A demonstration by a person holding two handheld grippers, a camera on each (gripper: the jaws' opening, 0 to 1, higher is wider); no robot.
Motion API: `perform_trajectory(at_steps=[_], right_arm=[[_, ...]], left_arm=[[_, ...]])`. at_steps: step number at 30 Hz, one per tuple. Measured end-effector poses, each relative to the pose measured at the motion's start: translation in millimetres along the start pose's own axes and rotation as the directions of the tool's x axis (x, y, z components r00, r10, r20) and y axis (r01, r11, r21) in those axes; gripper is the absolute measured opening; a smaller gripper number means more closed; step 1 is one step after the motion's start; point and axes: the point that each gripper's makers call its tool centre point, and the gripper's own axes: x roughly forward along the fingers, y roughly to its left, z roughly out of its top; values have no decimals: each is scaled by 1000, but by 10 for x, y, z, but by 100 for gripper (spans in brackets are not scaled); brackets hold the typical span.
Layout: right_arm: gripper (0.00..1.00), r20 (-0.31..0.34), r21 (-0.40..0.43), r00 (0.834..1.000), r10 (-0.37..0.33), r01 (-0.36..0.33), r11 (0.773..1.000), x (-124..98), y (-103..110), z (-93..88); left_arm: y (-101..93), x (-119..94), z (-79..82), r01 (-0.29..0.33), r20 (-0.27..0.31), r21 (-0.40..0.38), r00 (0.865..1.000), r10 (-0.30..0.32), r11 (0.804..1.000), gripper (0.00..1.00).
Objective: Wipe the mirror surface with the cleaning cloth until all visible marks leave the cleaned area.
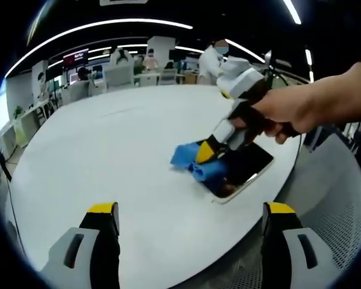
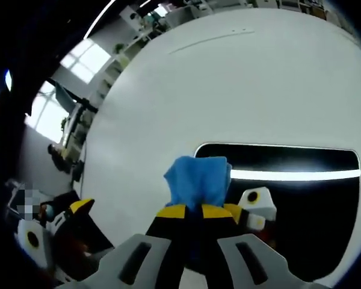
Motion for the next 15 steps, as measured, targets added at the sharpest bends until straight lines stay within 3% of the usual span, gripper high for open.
perform_trajectory(at_steps=[9,15], right_arm=[[1,-19,-57,1000,9,-10,998,-25,-18,-31],[1,-27,-51,999,35,-36,998,-104,-191,-51]], left_arm=[[83,-13,29,-41,21,-20,999,42,999,99],[72,-15,27,-37,18,0,999,37,999,99]])
